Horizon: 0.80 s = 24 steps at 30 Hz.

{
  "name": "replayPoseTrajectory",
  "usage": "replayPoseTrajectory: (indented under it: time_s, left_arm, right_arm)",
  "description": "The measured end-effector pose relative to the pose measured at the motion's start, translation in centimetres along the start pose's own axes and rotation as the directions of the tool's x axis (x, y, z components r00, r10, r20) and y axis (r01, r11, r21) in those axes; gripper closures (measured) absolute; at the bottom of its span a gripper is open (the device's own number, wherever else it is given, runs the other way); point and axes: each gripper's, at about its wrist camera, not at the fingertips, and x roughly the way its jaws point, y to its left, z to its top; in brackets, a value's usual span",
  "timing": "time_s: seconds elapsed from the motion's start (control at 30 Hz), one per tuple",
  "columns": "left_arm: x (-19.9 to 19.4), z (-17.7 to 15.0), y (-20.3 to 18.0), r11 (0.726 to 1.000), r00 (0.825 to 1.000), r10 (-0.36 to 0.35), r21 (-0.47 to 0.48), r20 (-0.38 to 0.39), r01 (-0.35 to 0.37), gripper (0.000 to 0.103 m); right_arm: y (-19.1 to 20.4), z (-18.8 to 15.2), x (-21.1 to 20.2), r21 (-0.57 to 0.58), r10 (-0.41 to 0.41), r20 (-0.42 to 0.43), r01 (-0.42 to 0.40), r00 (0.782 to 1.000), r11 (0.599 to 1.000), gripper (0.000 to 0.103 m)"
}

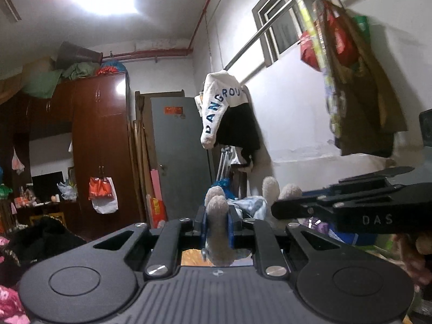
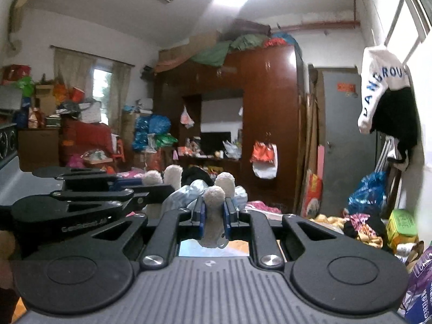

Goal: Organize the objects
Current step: 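Lift the gloves with both grippers over the basket and open them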

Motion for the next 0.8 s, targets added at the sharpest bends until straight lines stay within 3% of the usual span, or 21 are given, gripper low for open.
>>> replayPoseTrajectory:
  time_s: [0.17, 0.4, 0.63, 0.67, 0.7, 0.73, 0.77, 0.8]
  left_arm:
    - [7.1, 0.6, 0.6, 1.000, 0.997, -0.014, 0.015, -0.070, 0.016, 0.086]
    - [14.6, -2.0, 1.3, 1.000, 0.978, -0.013, 0.015, -0.208, 0.016, 0.086]
    - [17.4, -3.7, 1.5, 1.000, 0.953, -0.016, 0.009, -0.304, 0.020, 0.084]
    - [17.5, -3.9, 1.4, 1.000, 0.946, -0.016, 0.014, -0.322, 0.022, 0.079]
    - [17.8, -4.0, 1.4, 1.000, 0.943, -0.004, 0.027, -0.332, 0.014, 0.070]
    - [17.7, -4.1, 1.5, 0.999, 0.943, 0.025, 0.038, -0.331, -0.013, 0.063]
    - [17.5, -4.1, 1.6, 0.998, 0.944, 0.054, 0.039, -0.325, -0.044, 0.050]
    - [17.0, -4.1, 2.0, 0.998, 0.948, 0.064, 0.025, -0.312, -0.059, 0.038]
  right_arm:
    - [-3.3, -0.3, 5.2, 0.022, -0.038, -0.089, 0.041, 0.995, 0.999, 0.088]
    - [-6.2, -2.6, 10.9, 0.054, -0.075, -0.217, 0.088, 0.973, 0.995, 0.088]
    - [-7.0, -4.4, 11.4, 0.059, -0.078, -0.293, 0.099, 0.953, 0.993, 0.086]
    - [-7.1, -4.3, 11.4, 0.061, -0.078, -0.312, 0.102, 0.947, 0.993, 0.083]
    - [-7.2, -4.1, 11.2, 0.062, -0.095, -0.311, 0.120, 0.946, 0.991, 0.073]
    - [-7.3, -4.0, 10.6, 0.066, -0.121, -0.298, 0.146, 0.947, 0.987, 0.057]
    - [-7.3, -3.8, 9.8, 0.075, -0.140, -0.277, 0.167, 0.951, 0.983, 0.046]
    - [-7.4, -3.7, 8.8, 0.085, -0.142, -0.253, 0.168, 0.957, 0.982, 0.021]
